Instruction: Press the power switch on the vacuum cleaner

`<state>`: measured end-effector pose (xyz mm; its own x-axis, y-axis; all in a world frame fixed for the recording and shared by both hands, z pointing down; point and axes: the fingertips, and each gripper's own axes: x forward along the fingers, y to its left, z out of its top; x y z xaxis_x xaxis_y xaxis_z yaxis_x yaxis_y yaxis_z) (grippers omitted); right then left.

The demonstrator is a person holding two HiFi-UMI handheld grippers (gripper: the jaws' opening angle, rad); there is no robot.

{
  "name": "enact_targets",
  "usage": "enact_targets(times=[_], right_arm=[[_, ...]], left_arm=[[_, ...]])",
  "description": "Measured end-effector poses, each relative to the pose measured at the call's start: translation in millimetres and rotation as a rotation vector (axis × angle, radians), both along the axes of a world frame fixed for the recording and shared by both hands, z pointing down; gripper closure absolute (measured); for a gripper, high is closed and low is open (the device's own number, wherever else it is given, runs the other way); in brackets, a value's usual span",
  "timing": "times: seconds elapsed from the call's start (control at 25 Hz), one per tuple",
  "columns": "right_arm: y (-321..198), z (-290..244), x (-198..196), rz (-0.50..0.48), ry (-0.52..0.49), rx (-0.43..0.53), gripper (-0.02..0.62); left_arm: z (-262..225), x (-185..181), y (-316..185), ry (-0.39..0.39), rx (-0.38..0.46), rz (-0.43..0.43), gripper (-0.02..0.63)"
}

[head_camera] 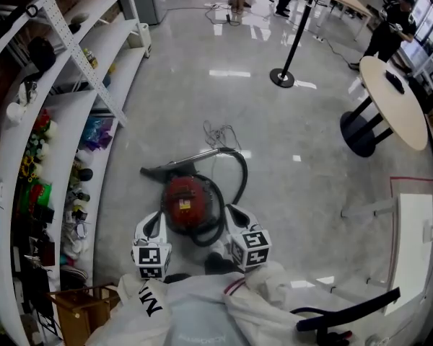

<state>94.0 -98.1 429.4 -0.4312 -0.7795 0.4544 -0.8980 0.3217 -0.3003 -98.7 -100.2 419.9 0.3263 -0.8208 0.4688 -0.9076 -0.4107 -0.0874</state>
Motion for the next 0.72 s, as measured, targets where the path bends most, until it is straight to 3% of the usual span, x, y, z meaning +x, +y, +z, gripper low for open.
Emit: enact_targets(times=[0.4, 0.72], right_arm=[[-13.5, 19.6, 3.5, -0.06, -0.001, -0.044, 0.595], [-20.4, 52.0, 7.6, -0.057, 0.024, -0.101, 0.595]], left_arm=[[18.1, -4.1, -3.1, -0.017, -0.038, -0.072, 0.606], [49.8, -1.7, -21.3, -0.022, -0.071, -0.054, 0.606]])
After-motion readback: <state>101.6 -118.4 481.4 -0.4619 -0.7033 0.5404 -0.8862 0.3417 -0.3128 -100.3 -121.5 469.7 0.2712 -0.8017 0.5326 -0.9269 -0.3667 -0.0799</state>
